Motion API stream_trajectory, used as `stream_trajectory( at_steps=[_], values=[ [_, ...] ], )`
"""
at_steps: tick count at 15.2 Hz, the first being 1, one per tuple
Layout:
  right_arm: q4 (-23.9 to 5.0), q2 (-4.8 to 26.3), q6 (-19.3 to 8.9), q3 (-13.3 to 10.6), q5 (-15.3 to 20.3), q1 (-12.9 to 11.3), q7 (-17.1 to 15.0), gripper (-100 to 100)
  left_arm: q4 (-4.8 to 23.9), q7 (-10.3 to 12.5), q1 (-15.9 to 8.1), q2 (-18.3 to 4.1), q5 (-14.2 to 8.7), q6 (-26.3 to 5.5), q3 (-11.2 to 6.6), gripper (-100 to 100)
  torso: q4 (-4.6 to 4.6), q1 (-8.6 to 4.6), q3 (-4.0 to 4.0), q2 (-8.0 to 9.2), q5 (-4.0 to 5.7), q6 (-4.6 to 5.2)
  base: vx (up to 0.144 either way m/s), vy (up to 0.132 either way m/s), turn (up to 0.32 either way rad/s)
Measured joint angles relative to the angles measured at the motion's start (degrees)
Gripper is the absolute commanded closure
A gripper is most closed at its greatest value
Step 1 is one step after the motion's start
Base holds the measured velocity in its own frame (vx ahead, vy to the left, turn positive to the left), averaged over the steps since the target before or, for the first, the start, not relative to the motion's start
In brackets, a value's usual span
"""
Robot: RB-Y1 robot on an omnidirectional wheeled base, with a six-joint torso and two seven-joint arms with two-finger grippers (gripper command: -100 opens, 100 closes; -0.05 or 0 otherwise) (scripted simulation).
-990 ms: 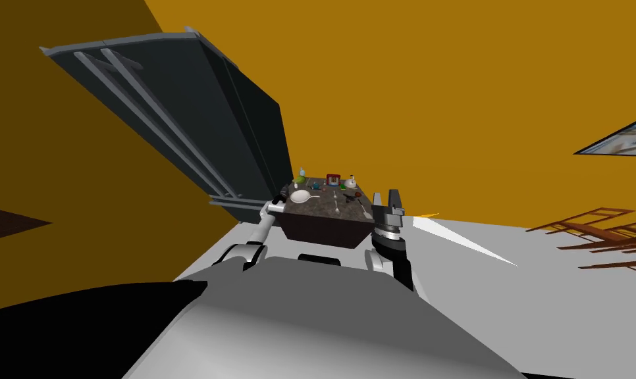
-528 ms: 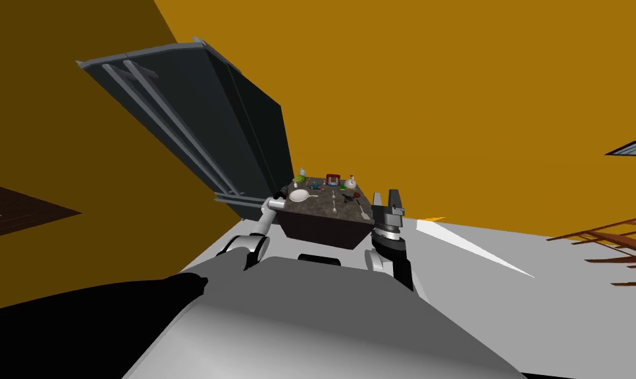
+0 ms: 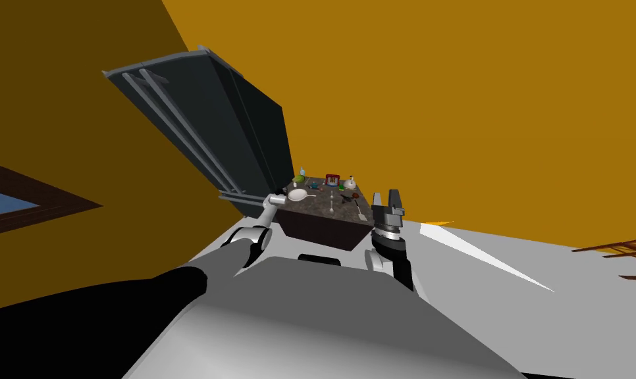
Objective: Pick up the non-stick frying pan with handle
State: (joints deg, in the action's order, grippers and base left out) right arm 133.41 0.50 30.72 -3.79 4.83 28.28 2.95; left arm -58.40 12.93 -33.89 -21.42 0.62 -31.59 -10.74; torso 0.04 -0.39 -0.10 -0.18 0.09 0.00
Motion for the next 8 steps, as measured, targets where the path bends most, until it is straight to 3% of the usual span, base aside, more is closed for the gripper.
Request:
stream_trajectory(
  at_steps=[8],
  values=[
    [0.00, 0.00, 0.00, 0.00, 0.00, 0.00, 0.00, 0, 7.87, 0.71, -5.87, -0.77, -0.55, -6.92, -0.91, -100, 0.01, -0.03, -0.04, -0.08, 0.01, 0.00, 0.011, -0.086, 0.057]
  ],
)
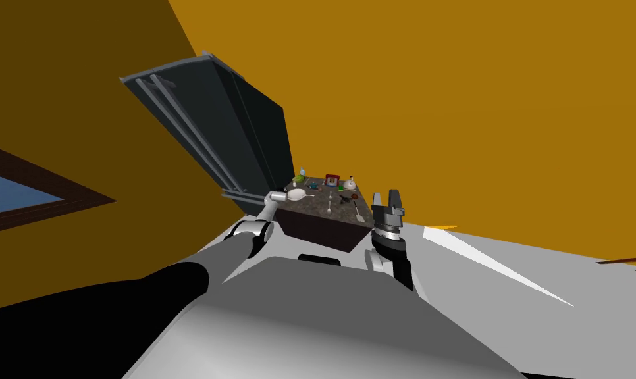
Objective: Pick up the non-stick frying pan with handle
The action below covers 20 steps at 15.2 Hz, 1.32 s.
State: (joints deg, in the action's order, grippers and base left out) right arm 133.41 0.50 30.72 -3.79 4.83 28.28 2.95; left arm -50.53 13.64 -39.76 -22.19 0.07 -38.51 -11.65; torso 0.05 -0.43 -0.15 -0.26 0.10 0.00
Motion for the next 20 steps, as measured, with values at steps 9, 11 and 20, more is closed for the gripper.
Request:
stream_trajectory(
  at_steps=[9, 11, 20],
  values=[
    [0.00, 0.00, 0.00, 0.00, 0.00, 0.00, 0.00, 0, 11.06, 0.81, -7.30, -0.57, -0.74, -8.05, -1.04, -100, 0.02, 0.03, -0.05, -0.08, 0.00, 0.00, 0.030, -0.101, 0.045],
    [0.00, 0.00, 0.00, 0.00, 0.00, 0.00, 0.00, 0, 14.29, 0.88, -9.23, -0.73, -1.00, -9.45, -1.28, -100, 0.03, 0.01, -0.06, -0.11, 0.00, 0.01, 0.049, -0.095, 0.033],
    [0.00, 0.01, 0.00, 0.01, 0.00, -0.01, 0.00, 0, 18.40, 2.09, -10.37, -1.33, -1.19, -12.44, -2.19, -100, -0.01, 0.51, 0.07, 0.15, -0.11, 0.00, 0.019, -0.024, -0.093]
  ],
)
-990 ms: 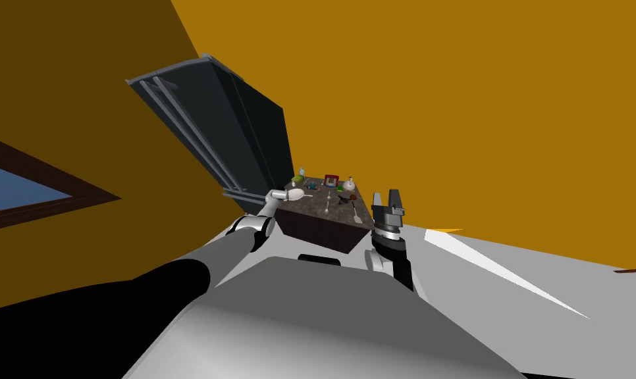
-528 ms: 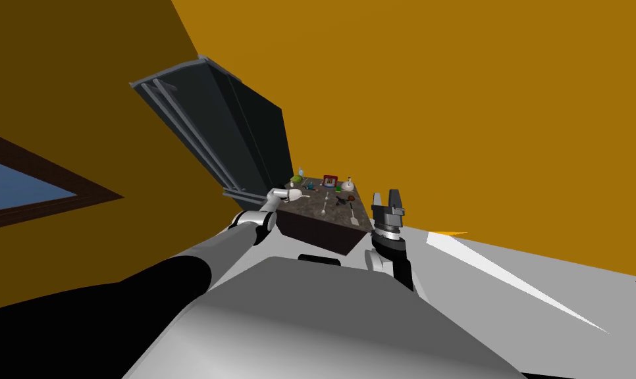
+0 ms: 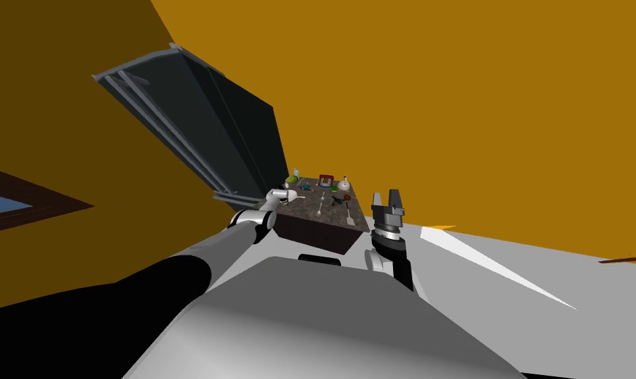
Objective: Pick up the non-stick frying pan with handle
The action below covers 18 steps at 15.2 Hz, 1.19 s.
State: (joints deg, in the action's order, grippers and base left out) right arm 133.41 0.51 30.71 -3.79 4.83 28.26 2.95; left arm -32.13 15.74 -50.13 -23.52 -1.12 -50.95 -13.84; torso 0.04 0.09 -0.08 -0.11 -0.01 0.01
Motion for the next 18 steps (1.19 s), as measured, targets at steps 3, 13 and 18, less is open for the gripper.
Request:
stream_trajectory(
  at_steps=[3, 13, 18],
  values=[
    [0.00, 0.00, 0.00, 0.00, 0.00, -0.01, 0.00, 0, 2.18, 0.90, 0.48, -1.93, -0.03, 1.89, -0.90, -100, -0.05, 0.11, 0.11, 0.18, -0.03, 0.01, -0.061, 0.044, -0.252],
    [0.00, 0.00, 0.00, 0.00, 0.00, 0.01, 0.00, 0, 6.04, 2.04, 0.48, -4.46, -0.11, 4.67, -2.02, 100, -0.02, -0.04, -0.01, -0.06, 0.02, -0.04, -0.020, 0.012, -0.073],
    [0.00, 0.00, 0.00, 0.01, 0.00, 0.02, 0.00, 0, 6.69, 1.32, -1.31, -2.50, 0.25, 4.21, -0.84, 100, -0.05, -0.23, -0.06, -0.21, 0.09, -0.06, 0.049, -0.032, 0.238]
  ],
)
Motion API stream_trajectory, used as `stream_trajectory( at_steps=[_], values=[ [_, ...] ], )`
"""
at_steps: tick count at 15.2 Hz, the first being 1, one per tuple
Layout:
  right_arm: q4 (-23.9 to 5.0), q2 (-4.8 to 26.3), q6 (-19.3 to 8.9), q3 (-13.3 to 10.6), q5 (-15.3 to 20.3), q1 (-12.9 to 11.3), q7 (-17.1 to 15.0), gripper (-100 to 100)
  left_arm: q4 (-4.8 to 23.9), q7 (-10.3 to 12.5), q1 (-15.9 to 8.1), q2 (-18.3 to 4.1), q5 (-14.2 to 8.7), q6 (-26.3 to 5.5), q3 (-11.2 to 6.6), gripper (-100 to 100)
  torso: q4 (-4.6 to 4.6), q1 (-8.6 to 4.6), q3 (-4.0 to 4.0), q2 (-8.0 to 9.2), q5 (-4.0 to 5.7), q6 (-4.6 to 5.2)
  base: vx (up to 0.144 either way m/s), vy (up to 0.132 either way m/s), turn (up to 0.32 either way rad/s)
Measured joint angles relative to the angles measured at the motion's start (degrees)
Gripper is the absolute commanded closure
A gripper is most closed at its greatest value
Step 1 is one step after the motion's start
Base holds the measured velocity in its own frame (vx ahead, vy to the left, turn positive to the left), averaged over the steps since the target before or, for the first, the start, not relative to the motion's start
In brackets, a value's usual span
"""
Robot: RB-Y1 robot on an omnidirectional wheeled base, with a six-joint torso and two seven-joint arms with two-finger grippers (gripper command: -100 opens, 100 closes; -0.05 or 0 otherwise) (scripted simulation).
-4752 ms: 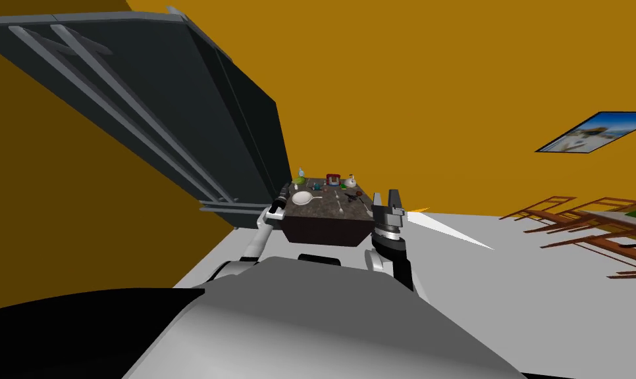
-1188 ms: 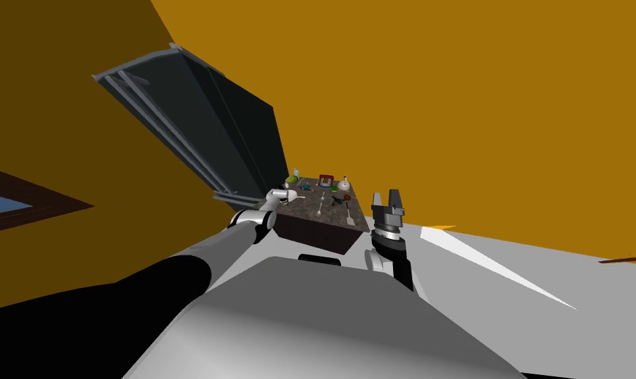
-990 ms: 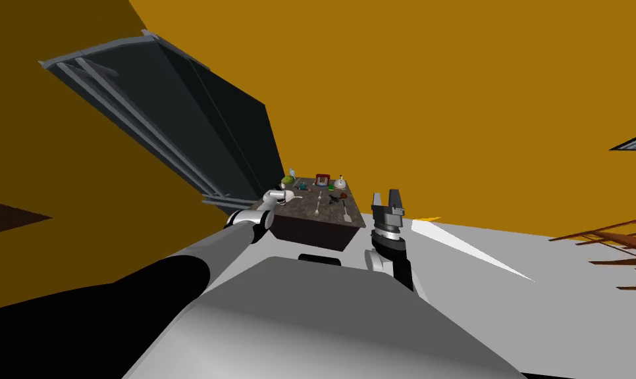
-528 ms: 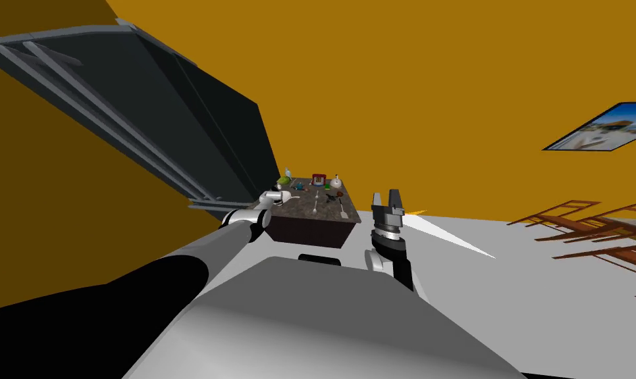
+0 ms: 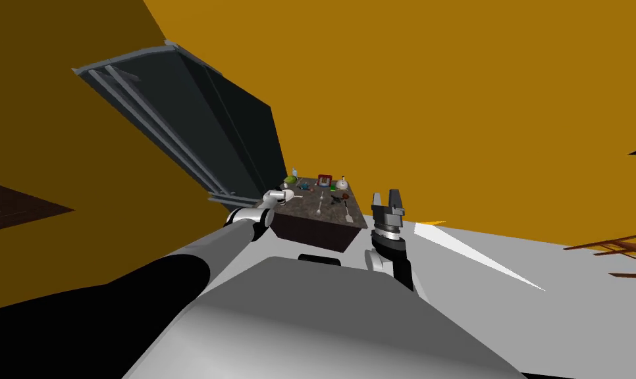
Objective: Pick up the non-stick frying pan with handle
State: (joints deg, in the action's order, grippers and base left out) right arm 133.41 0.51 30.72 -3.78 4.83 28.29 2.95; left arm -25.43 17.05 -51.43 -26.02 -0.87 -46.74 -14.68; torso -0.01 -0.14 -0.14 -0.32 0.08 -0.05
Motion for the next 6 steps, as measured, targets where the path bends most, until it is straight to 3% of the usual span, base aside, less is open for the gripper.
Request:
stream_trajectory(
  at_steps=[2, 3, 5, 6],
  values=[
    [0.00, 0.00, 0.00, 0.00, 0.00, -0.01, 0.00, 0, -2.50, -0.30, 1.05, 0.44, -0.17, -1.42, 0.01, 100, -0.05, -0.01, 0.06, 0.07, 0.02, 0.09, 0.014, -0.011, 0.000],
    [0.00, 0.00, 0.00, 0.00, 0.00, 0.00, 0.00, 0, -4.73, -0.51, 1.84, 0.88, -0.32, -2.40, 0.05, 100, -0.08, 0.01, 0.10, 0.12, 0.03, 0.02, 0.025, -0.013, 0.218],
    [0.00, 0.00, 0.00, 0.00, 0.00, 0.01, 0.00, 0, -4.90, -1.02, 1.02, 1.79, -0.32, -2.90, 0.53, 100, -0.10, 0.02, 0.12, 0.14, 0.06, -0.09, 0.045, -0.026, 0.291],
    [0.00, 0.00, 0.00, 0.00, 0.00, 0.01, 0.00, 0, -7.19, -1.29, 1.68, 2.54, -0.32, -4.05, 0.78, 100, -0.12, -0.01, 0.13, 0.14, 0.07, -0.10, 0.030, -0.024, 0.114]
  ],
)
